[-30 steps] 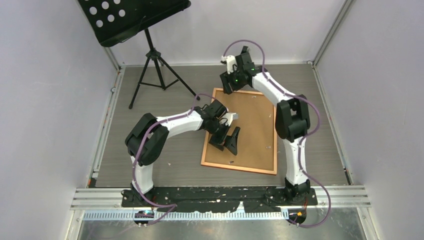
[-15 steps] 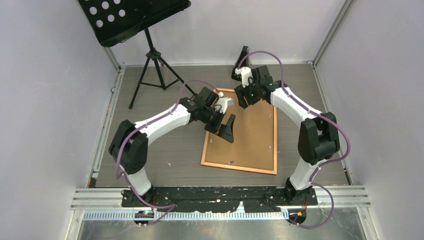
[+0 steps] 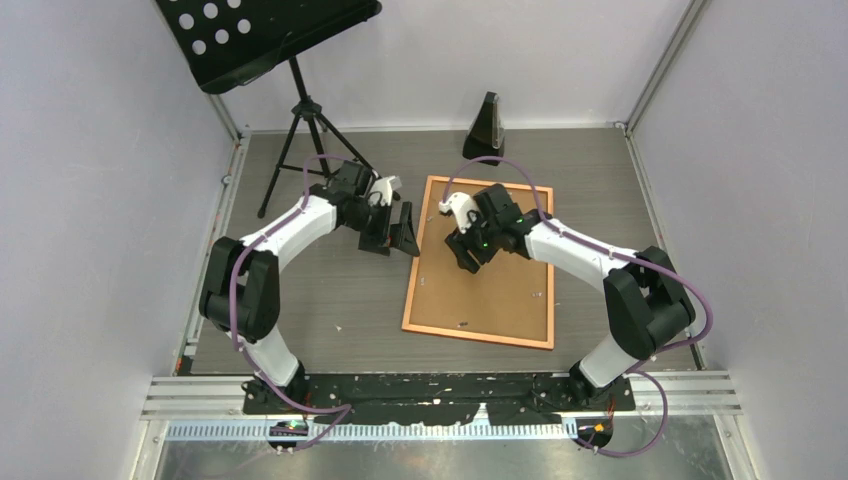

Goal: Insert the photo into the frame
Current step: Install the photo frame at the center of the board.

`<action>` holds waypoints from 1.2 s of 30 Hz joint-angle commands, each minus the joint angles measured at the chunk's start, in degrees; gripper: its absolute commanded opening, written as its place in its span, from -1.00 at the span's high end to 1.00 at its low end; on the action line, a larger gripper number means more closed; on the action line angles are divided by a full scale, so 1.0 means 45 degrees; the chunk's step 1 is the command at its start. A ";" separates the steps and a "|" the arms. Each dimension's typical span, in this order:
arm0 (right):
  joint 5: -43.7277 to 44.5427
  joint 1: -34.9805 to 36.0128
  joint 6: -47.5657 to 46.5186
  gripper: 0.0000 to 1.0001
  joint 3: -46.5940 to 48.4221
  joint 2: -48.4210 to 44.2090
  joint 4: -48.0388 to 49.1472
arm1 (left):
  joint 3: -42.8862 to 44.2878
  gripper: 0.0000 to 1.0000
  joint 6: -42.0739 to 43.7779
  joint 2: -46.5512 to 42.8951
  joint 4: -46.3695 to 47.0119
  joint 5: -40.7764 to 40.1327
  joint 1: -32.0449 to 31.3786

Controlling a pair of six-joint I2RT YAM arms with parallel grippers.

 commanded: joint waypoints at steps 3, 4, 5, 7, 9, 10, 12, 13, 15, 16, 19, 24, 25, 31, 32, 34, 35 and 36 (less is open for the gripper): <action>0.1033 0.1549 0.0049 -0.29 0.0046 0.0322 0.1750 | -0.0476 -0.93 -0.0359 0.0493 0.0201 0.0426 0.0022; 0.1044 0.1622 0.0093 -0.29 0.0041 0.0369 0.1786 | -0.0423 -0.92 -0.0369 0.0562 0.0159 0.0317 0.0048; 0.1048 0.1686 0.0113 -0.29 0.0037 0.0373 0.1792 | -0.0353 -0.90 -0.0392 0.0666 0.0102 0.0099 0.0053; 0.1072 0.1742 0.0133 -0.28 -0.0008 0.0294 0.1738 | -0.0161 -0.86 -0.0529 0.0824 0.0046 -0.0466 0.0030; 0.1107 0.1751 0.0133 -0.28 -0.0033 0.0140 0.1639 | 0.0183 -0.82 -0.0639 0.1048 -0.0230 -0.1079 -0.0008; 0.1111 0.1752 0.0109 -0.28 -0.0081 -0.0014 0.1587 | 0.0396 -0.79 -0.0643 0.1171 -0.0379 -0.1389 -0.0054; 0.1012 0.1752 0.0055 -0.26 -0.0252 -0.0296 0.1622 | 0.0899 -0.69 -0.0681 0.1622 -0.0776 -0.1666 -0.0100; 0.0985 0.1748 0.0035 -0.25 -0.0324 -0.0389 0.1651 | 0.1116 -0.63 -0.0744 0.1877 -0.0928 -0.1680 -0.0102; 0.0867 0.1742 -0.0035 -0.25 -0.0544 -0.0636 0.1774 | 0.1579 -0.53 -0.0836 0.2414 -0.1201 -0.1721 -0.0102; 0.0784 0.1747 -0.0094 -0.24 -0.0648 -0.0740 0.1802 | 0.1792 -0.48 -0.0865 0.2685 -0.1330 -0.1758 -0.0119; 0.0630 0.1751 -0.0266 -0.24 -0.0835 -0.0909 0.1861 | 0.2281 -0.41 -0.0878 0.3326 -0.1597 -0.1891 -0.0239; 0.0709 0.1752 -0.0545 -0.24 -0.1136 -0.1189 0.1917 | 0.2760 -0.38 -0.1006 0.3823 -0.1648 -0.1952 -0.0535; 0.0805 0.1743 -0.0617 -0.24 -0.1167 -0.1274 0.1881 | 0.2850 -0.38 -0.1045 0.3871 -0.1622 -0.1943 -0.0579; 0.1647 0.1600 -0.0823 -0.24 -0.1578 -0.2036 0.1242 | 0.3240 -0.35 -0.1096 0.4180 -0.1637 -0.1951 -0.0880; 0.1723 0.1500 -0.0833 -0.24 -0.1632 -0.2138 0.1139 | 0.3281 -0.35 -0.1090 0.4248 -0.1658 -0.1979 -0.0942; 0.1864 0.1272 -0.0842 -0.24 -0.1789 -0.2446 0.0853 | 0.3371 -0.34 -0.1019 0.4384 -0.1687 -0.2053 -0.1076; 0.1888 0.1180 -0.0809 -0.23 -0.1868 -0.2652 0.0648 | 0.3419 -0.34 -0.0964 0.4471 -0.1708 -0.2136 -0.1154; 0.1872 0.0931 -0.0787 -0.23 -0.1894 -0.2739 0.0530 | 0.3469 -0.32 -0.0923 0.4563 -0.1735 -0.2217 -0.1215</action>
